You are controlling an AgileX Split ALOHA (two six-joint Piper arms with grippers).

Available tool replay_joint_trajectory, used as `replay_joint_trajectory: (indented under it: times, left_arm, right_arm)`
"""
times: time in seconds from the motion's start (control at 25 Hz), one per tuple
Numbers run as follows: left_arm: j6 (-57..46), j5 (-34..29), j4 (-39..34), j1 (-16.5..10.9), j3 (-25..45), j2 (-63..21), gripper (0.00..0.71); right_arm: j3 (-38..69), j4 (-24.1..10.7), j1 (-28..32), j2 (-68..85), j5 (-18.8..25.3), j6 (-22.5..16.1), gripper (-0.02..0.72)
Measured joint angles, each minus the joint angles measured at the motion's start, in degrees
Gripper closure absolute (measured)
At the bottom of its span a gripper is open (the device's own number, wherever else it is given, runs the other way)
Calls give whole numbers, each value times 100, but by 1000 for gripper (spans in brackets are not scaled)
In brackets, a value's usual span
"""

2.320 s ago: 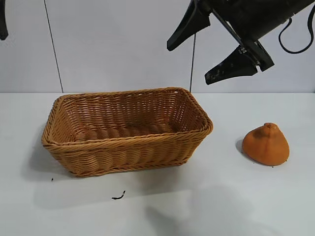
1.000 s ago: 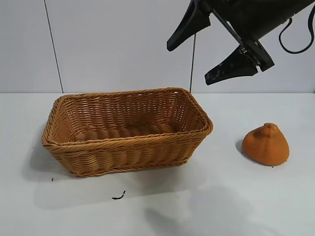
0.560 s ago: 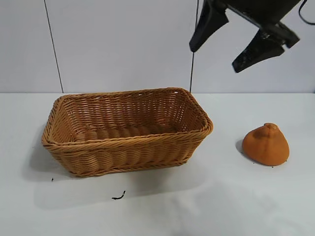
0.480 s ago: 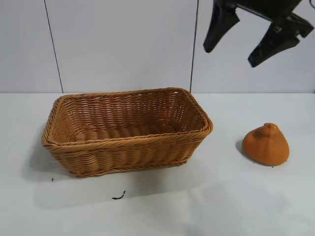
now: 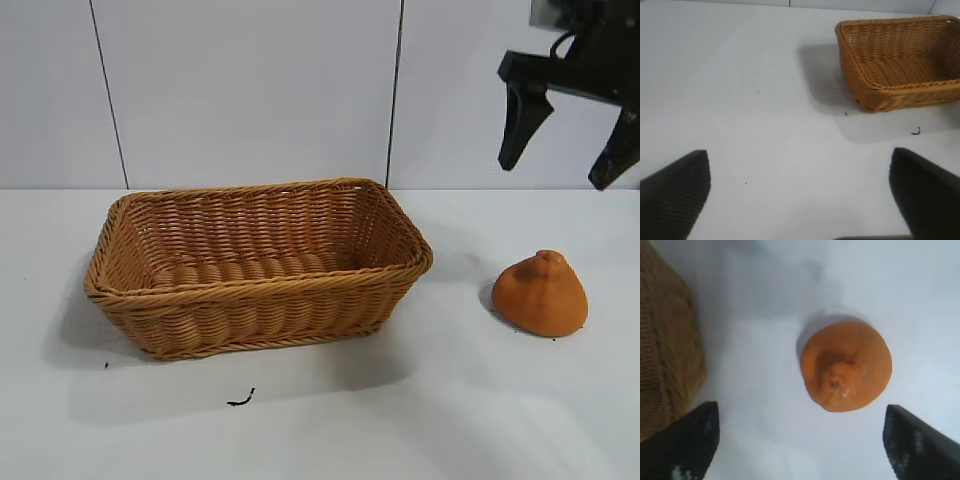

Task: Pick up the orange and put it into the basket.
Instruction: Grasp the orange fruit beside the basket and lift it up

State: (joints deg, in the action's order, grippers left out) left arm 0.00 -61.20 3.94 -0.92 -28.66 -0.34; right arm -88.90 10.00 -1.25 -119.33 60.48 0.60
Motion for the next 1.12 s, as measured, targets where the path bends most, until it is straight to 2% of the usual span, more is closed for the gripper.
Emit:
replay_joint_trajectory:
  times: [0.2,0.44,0.52,0.64,0.72,0.76,1.0,1.12]
  left_arm:
    - [0,0,0,0,0,0,14]
    - [0,0,0,0,0,0,14]
    - [0,0,0,0,0,0,14]
    - [0,0,0,0,0,0,14]
    - [0,0,0,0,0,0,14]
    - [0,0,0,0,0,0,14]
    - [0,5,0,0,0,0,14]
    - [0,5,5,0,0,0,14]
  right_arm:
    - [0,-376,0,-494,-82,-242,93]
    - [-4,-464,0,-769,-228,-307,98]
    - [-4,-464,0,-791,-284,-307,164]
    - [-11,-458,0,-791,-265,-307,489]
    - [-41,-451,0,-744,-202,-307,629]
    - [-59,-446,0,-681,-153,-307,650]
    - [-425,-463,-5,-192,117,-289,650]
    - [-979,-463,-43,95,464,-260,650]
